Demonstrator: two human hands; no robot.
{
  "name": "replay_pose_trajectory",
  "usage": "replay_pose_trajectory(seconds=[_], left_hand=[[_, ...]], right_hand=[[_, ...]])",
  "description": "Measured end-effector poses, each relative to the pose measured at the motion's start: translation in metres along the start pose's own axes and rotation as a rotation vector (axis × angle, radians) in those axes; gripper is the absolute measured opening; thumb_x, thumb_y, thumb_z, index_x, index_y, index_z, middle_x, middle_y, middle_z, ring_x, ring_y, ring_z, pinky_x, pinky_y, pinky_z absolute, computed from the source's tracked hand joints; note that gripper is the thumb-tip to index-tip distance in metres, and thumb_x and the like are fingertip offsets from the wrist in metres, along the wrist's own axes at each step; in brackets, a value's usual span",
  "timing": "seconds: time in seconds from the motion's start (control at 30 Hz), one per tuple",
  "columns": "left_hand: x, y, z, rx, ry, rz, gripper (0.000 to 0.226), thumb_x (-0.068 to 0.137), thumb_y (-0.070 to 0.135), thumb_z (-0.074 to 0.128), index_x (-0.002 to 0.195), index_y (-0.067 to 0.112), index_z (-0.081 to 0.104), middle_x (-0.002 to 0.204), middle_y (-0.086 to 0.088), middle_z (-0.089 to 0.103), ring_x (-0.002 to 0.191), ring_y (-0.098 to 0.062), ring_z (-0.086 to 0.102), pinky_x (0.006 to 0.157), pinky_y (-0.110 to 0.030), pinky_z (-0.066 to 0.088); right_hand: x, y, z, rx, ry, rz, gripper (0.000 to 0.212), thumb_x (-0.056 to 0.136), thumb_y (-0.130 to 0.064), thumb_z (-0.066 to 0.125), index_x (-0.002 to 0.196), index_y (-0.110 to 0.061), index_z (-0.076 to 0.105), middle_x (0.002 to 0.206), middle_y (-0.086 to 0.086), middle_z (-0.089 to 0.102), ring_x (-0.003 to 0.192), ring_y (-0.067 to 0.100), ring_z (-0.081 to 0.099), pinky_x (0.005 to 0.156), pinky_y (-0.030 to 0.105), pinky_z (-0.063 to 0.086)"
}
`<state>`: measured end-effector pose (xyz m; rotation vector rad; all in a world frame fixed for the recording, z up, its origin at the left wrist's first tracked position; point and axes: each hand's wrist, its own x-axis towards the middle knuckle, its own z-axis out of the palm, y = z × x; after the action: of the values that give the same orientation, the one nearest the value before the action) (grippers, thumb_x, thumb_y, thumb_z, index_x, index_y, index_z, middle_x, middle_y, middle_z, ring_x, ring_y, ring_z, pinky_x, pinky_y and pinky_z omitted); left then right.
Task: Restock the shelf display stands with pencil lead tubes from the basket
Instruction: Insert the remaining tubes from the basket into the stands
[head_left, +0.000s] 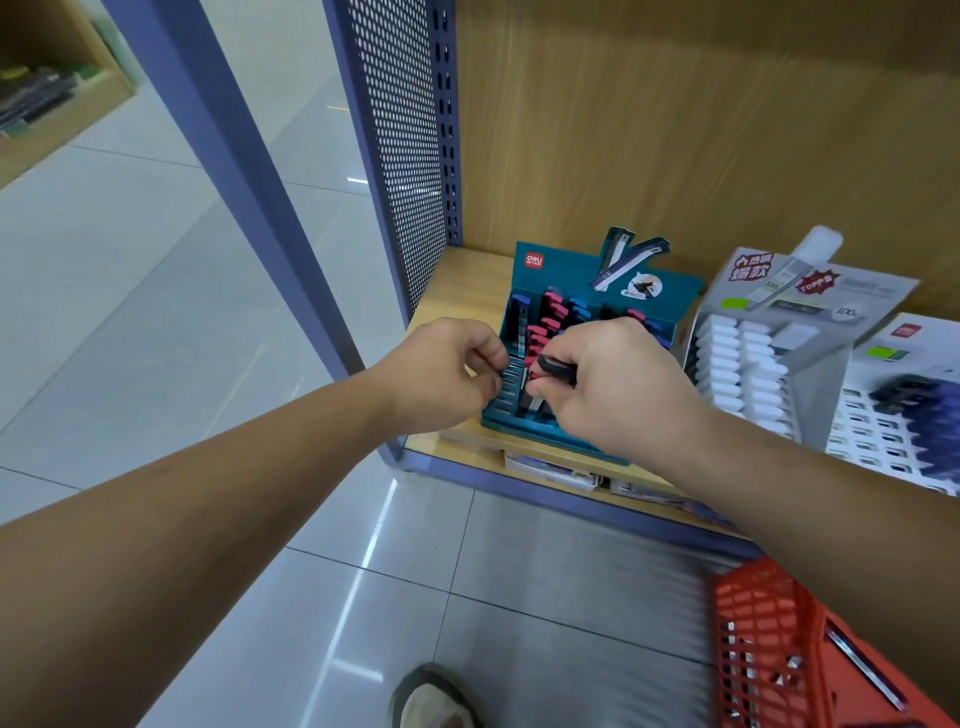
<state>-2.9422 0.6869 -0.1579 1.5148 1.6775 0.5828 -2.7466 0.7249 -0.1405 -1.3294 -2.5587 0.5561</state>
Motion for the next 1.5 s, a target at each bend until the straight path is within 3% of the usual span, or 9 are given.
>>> replay_pose_trajectory(seconds=[0.37, 0.57, 0.63, 0.7, 0.8, 1.07, 1.23, 1.33, 1.5], left_hand=[[-0.003, 0.0, -0.003, 0.042, 0.02, -0.001, 0.018, 0.093, 0.009, 0.069, 0.101, 0.025, 0.071, 0.096, 0.009, 0.07, 0.082, -0.004, 0.067, 0.065, -0.007, 0.049], [-0.006, 0.015, -0.004, -0.026, 0.049, 0.01, 0.02, 0.091, 0.001, 0.066, 0.099, 0.018, 0.074, 0.089, 0.003, 0.072, 0.073, -0.006, 0.068, 0.062, -0.014, 0.051], [-0.009, 0.026, -0.003, -0.15, 0.034, -0.029, 0.025, 0.09, -0.008, 0.059, 0.098, 0.01, 0.075, 0.084, -0.002, 0.074, 0.067, -0.006, 0.068, 0.057, -0.015, 0.052], [-0.012, 0.038, -0.002, -0.27, 0.001, -0.074, 0.029, 0.09, -0.013, 0.055, 0.099, 0.008, 0.074, 0.087, -0.009, 0.077, 0.068, -0.013, 0.072, 0.059, -0.023, 0.057], [-0.015, 0.054, -0.004, -0.431, -0.058, -0.064, 0.033, 0.088, -0.019, 0.055, 0.106, 0.003, 0.072, 0.096, -0.018, 0.076, 0.078, -0.026, 0.075, 0.067, -0.032, 0.063], [-0.022, 0.069, -0.009, -0.589, -0.08, -0.022, 0.02, 0.093, -0.007, 0.066, 0.11, 0.004, 0.072, 0.101, -0.02, 0.075, 0.082, -0.026, 0.073, 0.078, -0.039, 0.064], [-0.016, 0.065, -0.038, -0.536, 0.167, 0.024, 0.011, 0.095, 0.004, 0.07, 0.106, 0.007, 0.072, 0.09, -0.011, 0.069, 0.076, -0.021, 0.071, 0.074, -0.034, 0.063], [-0.013, 0.055, -0.058, -0.338, 0.331, 0.036, 0.013, 0.1, 0.01, 0.066, 0.11, 0.014, 0.073, 0.093, -0.006, 0.068, 0.079, -0.018, 0.075, 0.076, -0.027, 0.062], [0.0, 0.039, -0.039, 0.067, 0.29, 0.081, 0.021, 0.092, 0.019, 0.077, 0.109, 0.028, 0.068, 0.094, 0.003, 0.07, 0.077, -0.01, 0.07, 0.074, -0.026, 0.06]], right_hand=[[0.0, -0.017, 0.004, -0.162, -0.071, 0.083, 0.022, 0.094, -0.04, 0.071, 0.082, -0.024, 0.06, 0.096, -0.004, 0.053, 0.096, 0.024, 0.058, 0.075, 0.039, 0.053], [-0.006, -0.014, -0.022, 0.779, 0.067, 0.328, 0.042, 0.105, -0.047, 0.053, 0.089, -0.017, 0.078, 0.073, -0.003, 0.065, 0.061, 0.009, 0.06, 0.063, 0.028, 0.051], [-0.007, -0.011, -0.034, 1.059, 0.109, 0.441, 0.052, 0.107, -0.052, 0.044, 0.09, -0.017, 0.079, 0.083, 0.002, 0.066, 0.074, 0.017, 0.063, 0.074, 0.036, 0.055], [-0.007, -0.004, -0.042, 0.993, 0.133, 0.511, 0.057, 0.104, -0.064, 0.037, 0.09, -0.03, 0.081, 0.08, 0.003, 0.06, 0.075, 0.021, 0.059, 0.077, 0.038, 0.052], [-0.012, 0.004, -0.045, 1.162, 0.122, 0.547, 0.057, 0.101, -0.069, 0.039, 0.098, -0.026, 0.077, 0.064, 0.002, 0.037, 0.055, 0.018, 0.038, 0.055, 0.033, 0.036], [-0.017, 0.008, -0.041, 1.461, 0.115, 0.518, 0.053, 0.101, -0.063, 0.043, 0.114, -0.015, 0.065, 0.065, 0.003, 0.042, 0.053, 0.016, 0.04, 0.051, 0.032, 0.033], [-0.012, 0.006, -0.044, 0.999, 0.225, 0.449, 0.05, 0.098, -0.066, 0.05, 0.11, -0.02, 0.067, 0.08, 0.006, 0.072, 0.068, 0.018, 0.063, 0.063, 0.033, 0.052], [-0.014, 0.017, -0.032, 0.579, 0.399, 0.197, 0.023, 0.104, -0.042, 0.056, 0.097, -0.024, 0.068, 0.089, -0.005, 0.066, 0.083, 0.005, 0.061, 0.075, 0.02, 0.047], [-0.008, 0.038, 0.008, -0.01, 0.303, -0.025, 0.048, 0.092, -0.055, 0.06, 0.121, -0.02, 0.075, 0.121, 0.007, 0.064, 0.122, 0.031, 0.056, 0.105, 0.049, 0.046]])
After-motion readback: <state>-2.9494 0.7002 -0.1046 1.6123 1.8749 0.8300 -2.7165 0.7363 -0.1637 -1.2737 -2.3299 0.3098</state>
